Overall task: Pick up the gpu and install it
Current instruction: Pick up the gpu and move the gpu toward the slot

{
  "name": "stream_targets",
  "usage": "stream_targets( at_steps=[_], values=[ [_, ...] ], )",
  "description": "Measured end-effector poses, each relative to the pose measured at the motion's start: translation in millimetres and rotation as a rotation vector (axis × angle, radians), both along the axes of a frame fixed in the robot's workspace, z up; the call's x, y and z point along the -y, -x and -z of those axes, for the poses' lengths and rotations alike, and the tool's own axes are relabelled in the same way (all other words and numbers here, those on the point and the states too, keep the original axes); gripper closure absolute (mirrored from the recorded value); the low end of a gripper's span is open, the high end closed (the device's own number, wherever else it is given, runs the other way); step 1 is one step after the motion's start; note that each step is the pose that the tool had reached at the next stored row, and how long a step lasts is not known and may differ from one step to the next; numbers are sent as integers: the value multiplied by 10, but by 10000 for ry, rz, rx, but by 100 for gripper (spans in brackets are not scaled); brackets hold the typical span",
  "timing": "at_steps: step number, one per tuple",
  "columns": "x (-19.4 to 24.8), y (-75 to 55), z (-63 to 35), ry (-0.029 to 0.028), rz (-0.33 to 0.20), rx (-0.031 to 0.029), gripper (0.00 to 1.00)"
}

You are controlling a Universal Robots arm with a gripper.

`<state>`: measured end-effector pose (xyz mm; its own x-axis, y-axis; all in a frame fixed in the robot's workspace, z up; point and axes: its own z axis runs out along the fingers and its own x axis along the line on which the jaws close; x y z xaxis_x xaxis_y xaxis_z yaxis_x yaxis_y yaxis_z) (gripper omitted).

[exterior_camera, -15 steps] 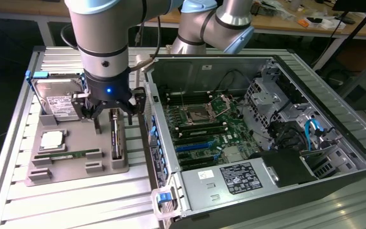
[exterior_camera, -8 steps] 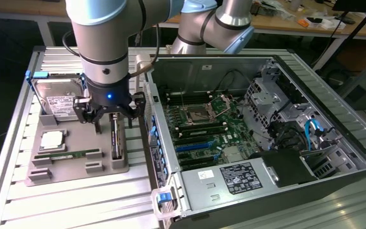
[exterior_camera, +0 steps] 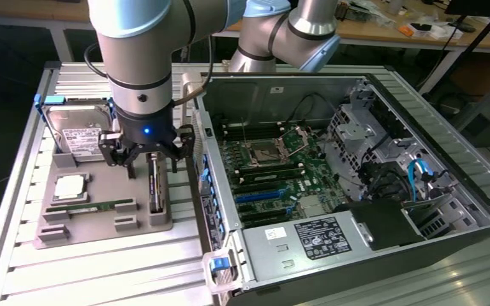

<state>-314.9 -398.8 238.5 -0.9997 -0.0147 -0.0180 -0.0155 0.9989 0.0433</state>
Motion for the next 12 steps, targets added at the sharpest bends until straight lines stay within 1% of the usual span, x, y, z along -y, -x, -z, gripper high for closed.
stream_targets(
  at_steps=[6, 7, 8, 9, 11, 12],
  values=[
    [0, 0, 0, 0, 1, 0, 23],
    [0, 0, 0, 0, 0, 0, 30],
    [0, 0, 0, 0, 0, 0, 30],
    [0, 0, 0, 0, 0, 0, 37],
    [0, 0, 0, 0, 0, 0, 37],
    [0, 0, 0, 0, 0, 0, 38]
  ],
)
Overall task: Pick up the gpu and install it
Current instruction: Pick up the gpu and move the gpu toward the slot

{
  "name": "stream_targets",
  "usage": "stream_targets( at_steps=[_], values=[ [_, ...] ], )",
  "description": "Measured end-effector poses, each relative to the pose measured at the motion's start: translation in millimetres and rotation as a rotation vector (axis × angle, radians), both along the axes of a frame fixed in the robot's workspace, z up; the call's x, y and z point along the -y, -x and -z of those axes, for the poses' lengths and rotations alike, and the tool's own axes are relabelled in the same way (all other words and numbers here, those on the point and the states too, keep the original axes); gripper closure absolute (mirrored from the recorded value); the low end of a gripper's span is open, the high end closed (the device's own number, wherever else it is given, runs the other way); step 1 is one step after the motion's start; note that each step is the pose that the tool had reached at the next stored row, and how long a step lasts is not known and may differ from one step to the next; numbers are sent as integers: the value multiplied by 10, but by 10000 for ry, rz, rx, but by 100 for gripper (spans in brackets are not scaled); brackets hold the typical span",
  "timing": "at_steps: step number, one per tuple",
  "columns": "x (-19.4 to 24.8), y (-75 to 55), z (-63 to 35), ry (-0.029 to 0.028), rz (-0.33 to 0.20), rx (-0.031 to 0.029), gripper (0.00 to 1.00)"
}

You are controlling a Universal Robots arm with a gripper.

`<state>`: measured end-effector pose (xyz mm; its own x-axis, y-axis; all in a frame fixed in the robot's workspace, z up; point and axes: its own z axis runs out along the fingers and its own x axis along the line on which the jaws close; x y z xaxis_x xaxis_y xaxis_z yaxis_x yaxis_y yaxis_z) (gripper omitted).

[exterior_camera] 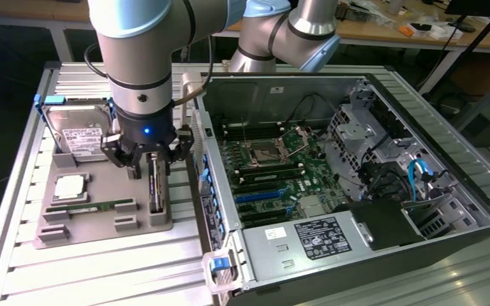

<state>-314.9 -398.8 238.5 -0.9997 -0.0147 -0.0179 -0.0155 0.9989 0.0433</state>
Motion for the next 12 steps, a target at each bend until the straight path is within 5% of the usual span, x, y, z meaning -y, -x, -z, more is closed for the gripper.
stream_targets(
  at_steps=[3, 12],
  values=[
    [0, 0, 0, 0, 0, 0, 52],
    [0, 0, 0, 0, 0, 0, 60]
  ],
)
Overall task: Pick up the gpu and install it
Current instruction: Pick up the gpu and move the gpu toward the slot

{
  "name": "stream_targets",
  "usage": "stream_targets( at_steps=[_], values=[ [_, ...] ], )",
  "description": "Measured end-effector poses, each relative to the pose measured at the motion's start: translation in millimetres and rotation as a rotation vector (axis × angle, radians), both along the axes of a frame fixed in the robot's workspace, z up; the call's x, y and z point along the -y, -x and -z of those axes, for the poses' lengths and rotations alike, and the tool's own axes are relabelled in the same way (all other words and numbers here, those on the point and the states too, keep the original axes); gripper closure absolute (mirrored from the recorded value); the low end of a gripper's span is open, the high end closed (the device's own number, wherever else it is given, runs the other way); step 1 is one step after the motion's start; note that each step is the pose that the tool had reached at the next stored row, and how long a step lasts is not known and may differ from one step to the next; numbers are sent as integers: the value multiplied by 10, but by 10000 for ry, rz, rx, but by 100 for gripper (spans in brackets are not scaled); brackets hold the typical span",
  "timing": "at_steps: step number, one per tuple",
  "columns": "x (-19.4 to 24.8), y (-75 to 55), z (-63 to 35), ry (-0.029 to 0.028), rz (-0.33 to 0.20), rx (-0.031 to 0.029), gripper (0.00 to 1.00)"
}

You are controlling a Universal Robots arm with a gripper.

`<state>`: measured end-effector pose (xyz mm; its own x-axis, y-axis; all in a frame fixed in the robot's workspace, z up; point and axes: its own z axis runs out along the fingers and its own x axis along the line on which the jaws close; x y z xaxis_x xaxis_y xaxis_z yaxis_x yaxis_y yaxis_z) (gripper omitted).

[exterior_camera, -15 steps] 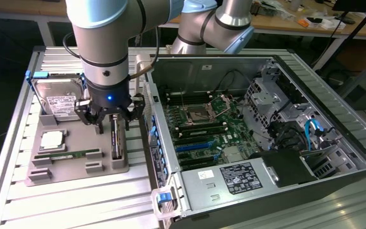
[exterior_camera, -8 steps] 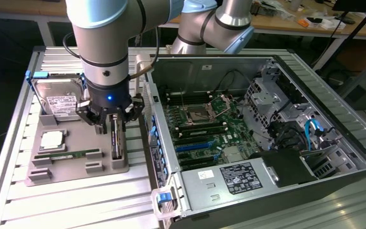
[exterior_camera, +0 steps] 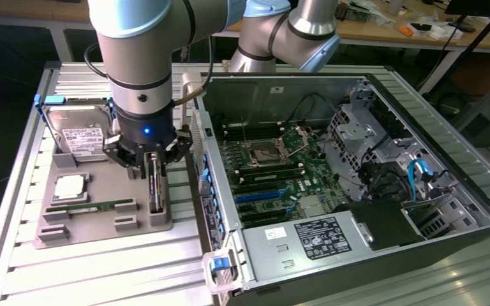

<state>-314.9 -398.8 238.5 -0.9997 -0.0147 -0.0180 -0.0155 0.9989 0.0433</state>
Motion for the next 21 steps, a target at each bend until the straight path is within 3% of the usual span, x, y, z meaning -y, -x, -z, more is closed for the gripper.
stream_targets(
  at_steps=[3, 5, 14, 21],
  values=[
    [0, 0, 0, 0, 0, 0, 62],
    [0, 0, 0, 0, 0, 0, 73],
    [-1, -1, -5, 0, -1, 0, 73],
    [-2, 0, -71, 0, 0, 15, 73]
  ],
)
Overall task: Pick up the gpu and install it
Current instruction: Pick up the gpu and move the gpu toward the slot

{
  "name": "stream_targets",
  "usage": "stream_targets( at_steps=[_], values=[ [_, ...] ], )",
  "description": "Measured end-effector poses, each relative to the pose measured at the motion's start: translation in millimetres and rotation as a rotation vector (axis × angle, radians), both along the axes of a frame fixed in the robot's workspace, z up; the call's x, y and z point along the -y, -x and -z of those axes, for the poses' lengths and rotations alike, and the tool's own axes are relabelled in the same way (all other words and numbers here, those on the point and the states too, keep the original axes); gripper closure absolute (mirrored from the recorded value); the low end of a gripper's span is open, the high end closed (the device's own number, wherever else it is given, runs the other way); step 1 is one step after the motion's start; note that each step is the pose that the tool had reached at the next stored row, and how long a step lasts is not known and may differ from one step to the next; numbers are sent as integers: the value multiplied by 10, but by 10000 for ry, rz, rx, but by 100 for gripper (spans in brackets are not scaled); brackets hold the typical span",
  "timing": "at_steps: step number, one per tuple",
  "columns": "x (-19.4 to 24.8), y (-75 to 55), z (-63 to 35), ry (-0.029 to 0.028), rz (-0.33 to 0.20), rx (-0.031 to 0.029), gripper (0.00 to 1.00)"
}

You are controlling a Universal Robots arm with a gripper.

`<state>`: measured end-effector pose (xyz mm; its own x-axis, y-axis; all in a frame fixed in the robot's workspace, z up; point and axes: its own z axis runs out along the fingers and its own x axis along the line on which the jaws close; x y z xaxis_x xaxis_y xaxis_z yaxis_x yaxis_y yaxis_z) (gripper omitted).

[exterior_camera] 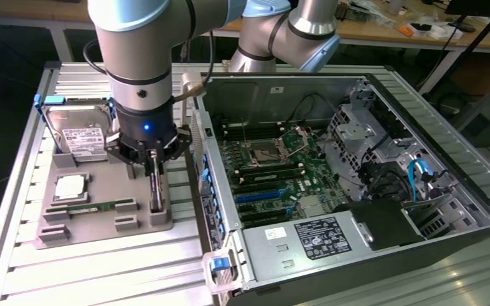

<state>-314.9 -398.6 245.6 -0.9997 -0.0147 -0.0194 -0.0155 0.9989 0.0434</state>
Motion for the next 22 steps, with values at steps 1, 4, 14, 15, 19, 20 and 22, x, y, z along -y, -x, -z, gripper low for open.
stream_targets(
  at_steps=[1, 4, 14, 15, 19, 20, 22],
  values=[
    [0, 0, -10, 0, 0, 0, 73],
    [-1, 0, -46, 0, 0, 3, 73],
    [-4, 0, -222, 0, 0, 9, 73],
    [-4, 0, -237, 0, 0, 9, 73],
    [-4, 0, -301, 0, 0, 8, 73],
    [-4, 0, -328, 0, 0, 8, 73],
    [-4, -1, -369, 0, 0, 9, 73]
  ],
)
